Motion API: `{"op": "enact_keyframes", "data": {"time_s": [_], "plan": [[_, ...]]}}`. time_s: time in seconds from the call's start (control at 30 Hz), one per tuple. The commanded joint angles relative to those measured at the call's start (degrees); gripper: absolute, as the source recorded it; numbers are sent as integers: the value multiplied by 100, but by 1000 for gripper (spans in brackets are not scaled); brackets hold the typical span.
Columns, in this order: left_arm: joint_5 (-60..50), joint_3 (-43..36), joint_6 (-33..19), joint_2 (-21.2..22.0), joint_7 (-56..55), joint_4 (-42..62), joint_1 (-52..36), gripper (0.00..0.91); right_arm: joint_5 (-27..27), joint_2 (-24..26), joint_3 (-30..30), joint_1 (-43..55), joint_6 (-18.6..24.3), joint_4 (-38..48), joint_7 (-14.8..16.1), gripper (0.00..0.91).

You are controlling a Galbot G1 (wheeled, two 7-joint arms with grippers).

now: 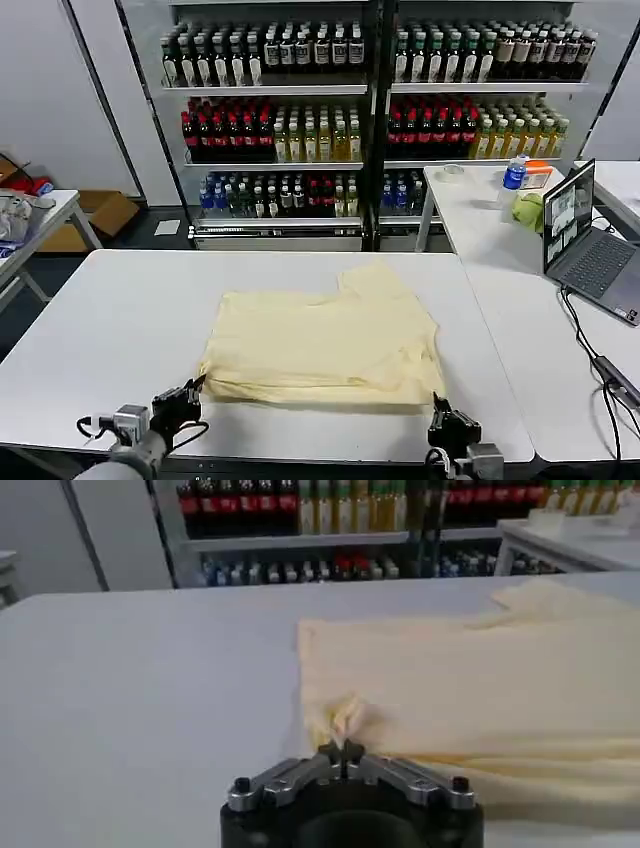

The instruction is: Fold and organize the clothes.

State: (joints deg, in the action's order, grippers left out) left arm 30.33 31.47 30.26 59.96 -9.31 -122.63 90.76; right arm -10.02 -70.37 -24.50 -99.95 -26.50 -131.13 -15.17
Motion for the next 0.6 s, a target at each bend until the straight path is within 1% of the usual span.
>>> {"op": "enact_keyframes", "data": {"time_s": [0.03, 0.07, 0.13, 0.27, 0.3, 0.33, 0.37, 0.4, 0.43, 0.47, 0.5, 0.6], "plan": [[-196, 304, 6, 1, -3, -777, 1025, 10, 862, 127, -196, -884, 192, -528, 111, 0], [-227, 339, 12, -9, 2, -800, 1084, 10, 1042, 145, -215, -994, 222, -580, 137, 0], [-291, 355, 26, -17, 10, -822, 1152, 10, 1135, 154, -221, -1091, 207, -630, 145, 0], [-446, 354, 41, -23, 28, -864, 1253, 10, 1558, 166, -244, -1226, 186, -615, 216, 0], [-473, 357, 45, -27, 38, -879, 1277, 10, 1612, 173, -248, -1244, 172, -605, 231, 20], [-505, 359, 55, -25, 39, -886, 1294, 10, 1656, 177, -242, -1247, 164, -594, 236, 322], [-523, 358, 78, -20, 37, -907, 1300, 20, 1694, 171, -234, -1241, 89, -594, 221, 907], [-538, 353, 97, -12, 37, -928, 1299, 131, 1697, 166, -232, -1232, -15, -604, 211, 907], [-550, 346, 118, -11, 36, -947, 1294, 836, 1693, 160, -214, -1222, -112, -625, 204, 907], [-584, 335, 139, -13, 34, -960, 1281, 836, 1686, 159, -211, -1209, -149, -644, 225, 907], [-598, 331, 151, -21, 39, -963, 1272, 907, 1687, 161, -211, -1206, -138, -655, 227, 907], [-615, 334, 192, -47, 48, -964, 1241, 907, 1687, 181, -226, -1166, -134, -701, 234, 907]]}}
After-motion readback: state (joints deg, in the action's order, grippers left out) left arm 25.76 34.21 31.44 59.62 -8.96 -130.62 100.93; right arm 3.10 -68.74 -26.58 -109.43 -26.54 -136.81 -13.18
